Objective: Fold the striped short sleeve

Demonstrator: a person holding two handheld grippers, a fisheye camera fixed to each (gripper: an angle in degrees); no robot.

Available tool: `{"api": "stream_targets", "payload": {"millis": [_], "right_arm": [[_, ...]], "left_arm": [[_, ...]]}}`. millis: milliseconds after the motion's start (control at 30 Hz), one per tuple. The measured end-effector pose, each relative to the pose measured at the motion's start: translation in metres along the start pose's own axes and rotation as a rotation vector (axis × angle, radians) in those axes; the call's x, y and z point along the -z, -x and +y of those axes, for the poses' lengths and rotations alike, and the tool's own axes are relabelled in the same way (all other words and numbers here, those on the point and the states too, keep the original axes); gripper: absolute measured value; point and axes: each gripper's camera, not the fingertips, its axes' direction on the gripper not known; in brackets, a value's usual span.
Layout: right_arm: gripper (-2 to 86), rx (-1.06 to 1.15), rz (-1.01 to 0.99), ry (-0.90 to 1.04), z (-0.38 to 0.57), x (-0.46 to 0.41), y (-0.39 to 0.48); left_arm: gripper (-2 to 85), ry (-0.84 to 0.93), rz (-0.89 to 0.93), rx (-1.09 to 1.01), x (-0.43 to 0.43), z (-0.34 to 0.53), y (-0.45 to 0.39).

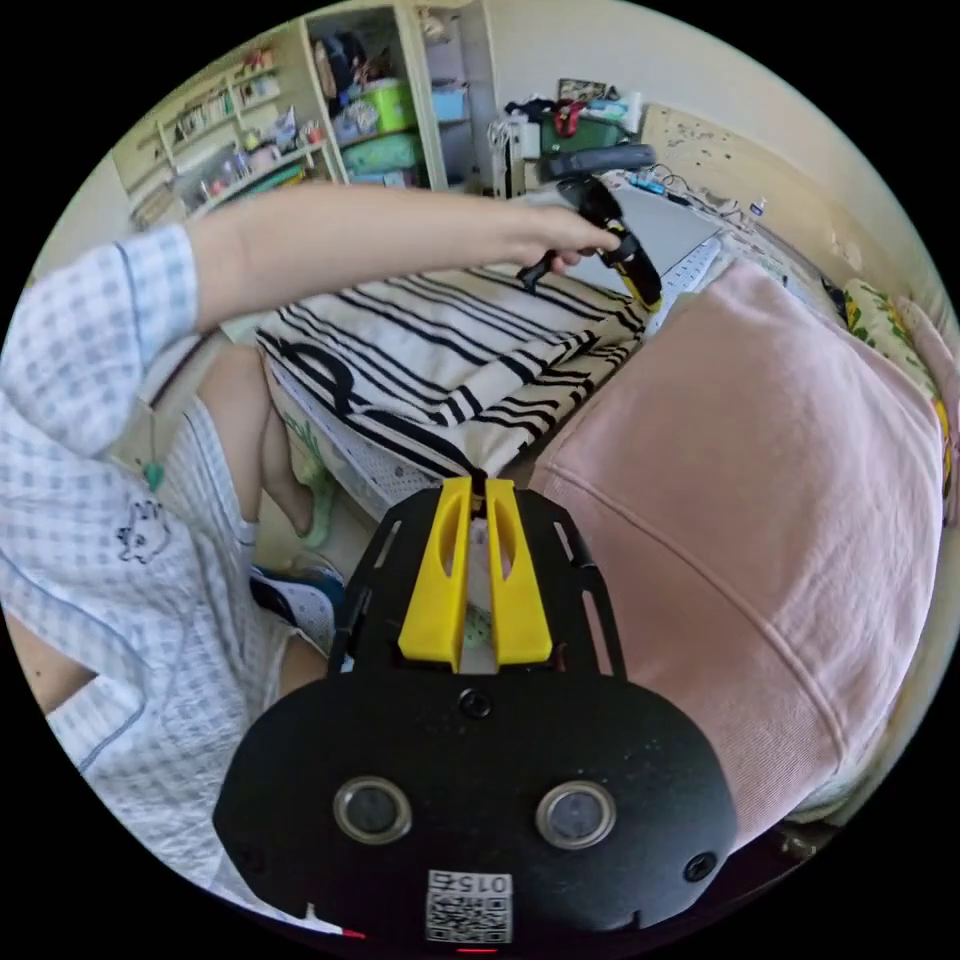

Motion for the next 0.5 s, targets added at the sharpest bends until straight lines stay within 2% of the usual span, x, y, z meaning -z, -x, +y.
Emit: {"api": "stream_targets", "payload": {"millis": [100,267,400,500], "right_arm": [[2.1,-0.043,-0.034,-0.11,0.003,0.033,-0.016],[0.7,-0.049,-0.06,-0.281,-0.001,0.08,-0.021],[0.3,0.095,-0.228,-0.419,-0.028,0.096,0.004],[0.4,0.214,-0.341,-0.43,-0.082,0.077,0.043]], "left_arm": [[0.2,-0.064,0.016,0.004,0.038,-0.009,0.001],[-0.2,-0.236,0.183,0.024,0.116,-0.019,0.004],[-0.2,-0.356,0.324,0.022,0.192,-0.009,0.021],[-0.3,-0.417,0.351,0.028,0.247,0.018,0.045]]}}
